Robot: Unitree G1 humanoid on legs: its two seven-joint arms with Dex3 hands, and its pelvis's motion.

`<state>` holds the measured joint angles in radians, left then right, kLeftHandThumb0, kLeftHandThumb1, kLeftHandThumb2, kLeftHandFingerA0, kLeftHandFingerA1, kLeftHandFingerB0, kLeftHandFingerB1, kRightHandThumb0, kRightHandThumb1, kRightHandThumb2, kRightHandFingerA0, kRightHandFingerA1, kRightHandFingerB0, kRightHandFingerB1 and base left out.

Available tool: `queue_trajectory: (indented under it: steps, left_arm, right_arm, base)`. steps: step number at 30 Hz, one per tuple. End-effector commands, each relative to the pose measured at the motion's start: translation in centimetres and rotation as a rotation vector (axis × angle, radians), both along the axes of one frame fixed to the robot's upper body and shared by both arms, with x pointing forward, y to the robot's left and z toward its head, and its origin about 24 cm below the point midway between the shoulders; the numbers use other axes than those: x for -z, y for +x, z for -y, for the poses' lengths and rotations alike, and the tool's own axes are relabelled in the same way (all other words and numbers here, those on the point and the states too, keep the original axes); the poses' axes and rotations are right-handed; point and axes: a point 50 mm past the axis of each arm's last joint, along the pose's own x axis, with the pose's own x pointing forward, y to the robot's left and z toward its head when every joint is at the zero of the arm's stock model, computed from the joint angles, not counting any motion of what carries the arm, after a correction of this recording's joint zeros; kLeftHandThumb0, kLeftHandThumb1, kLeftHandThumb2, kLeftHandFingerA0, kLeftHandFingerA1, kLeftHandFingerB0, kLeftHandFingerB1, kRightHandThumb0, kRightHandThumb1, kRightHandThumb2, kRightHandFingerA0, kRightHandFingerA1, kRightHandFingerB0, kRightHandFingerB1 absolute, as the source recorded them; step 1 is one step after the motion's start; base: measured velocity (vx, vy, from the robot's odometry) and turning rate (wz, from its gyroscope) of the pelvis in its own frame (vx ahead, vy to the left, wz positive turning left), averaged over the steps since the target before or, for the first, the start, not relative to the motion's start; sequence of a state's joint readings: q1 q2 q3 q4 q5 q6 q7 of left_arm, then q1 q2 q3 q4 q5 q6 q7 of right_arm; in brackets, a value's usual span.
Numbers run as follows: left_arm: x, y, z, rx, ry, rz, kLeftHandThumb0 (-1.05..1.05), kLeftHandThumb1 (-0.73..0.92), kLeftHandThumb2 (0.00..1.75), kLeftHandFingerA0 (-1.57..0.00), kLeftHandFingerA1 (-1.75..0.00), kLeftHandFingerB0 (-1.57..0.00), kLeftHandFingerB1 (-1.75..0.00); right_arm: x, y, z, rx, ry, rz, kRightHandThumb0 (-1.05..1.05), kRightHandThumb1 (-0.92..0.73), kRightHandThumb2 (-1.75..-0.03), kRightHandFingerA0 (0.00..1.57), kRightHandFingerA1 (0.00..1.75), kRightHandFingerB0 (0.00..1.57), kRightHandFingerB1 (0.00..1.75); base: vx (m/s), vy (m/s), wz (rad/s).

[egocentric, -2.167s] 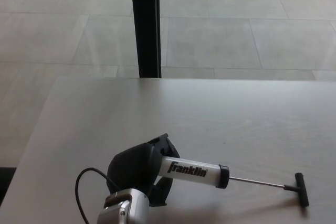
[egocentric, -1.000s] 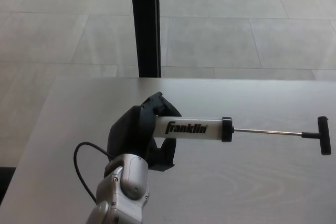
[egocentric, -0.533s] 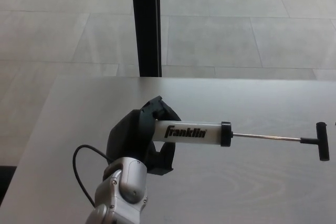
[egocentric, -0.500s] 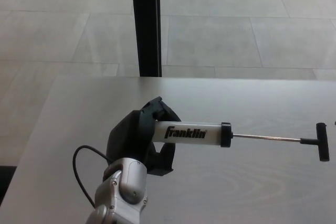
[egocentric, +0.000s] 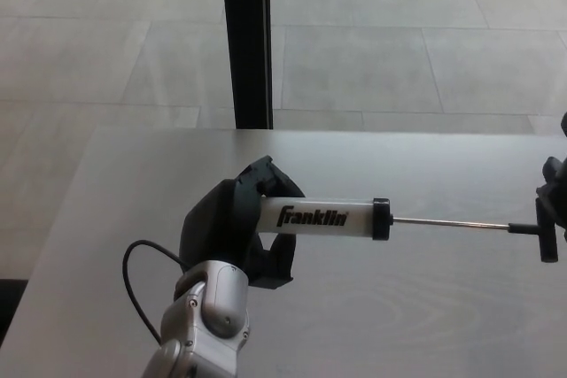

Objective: The robot uses its left hand to lift the air pump kept on the middle of the desk and use the right hand to compress the handle

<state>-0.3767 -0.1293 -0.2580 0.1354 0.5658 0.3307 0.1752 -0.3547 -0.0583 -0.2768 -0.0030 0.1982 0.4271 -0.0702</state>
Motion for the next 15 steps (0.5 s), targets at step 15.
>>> queue_trajectory:
  steps: [15]
  left_arm:
    - [-1.0, 0.7, -0.3, -0.016, -0.004, 0.034, -0.19, 0.35, 1.45, -0.98, -1.75, -0.83, -1.63]
  right_arm:
    - [0.7, -0.6, -1.2, 0.100, 0.163, 0.031, -0.89, -0.92, -0.83, 0.00, 0.10, 0.03, 0.25]
  base:
    - [0.00, 0.000, 0.00]
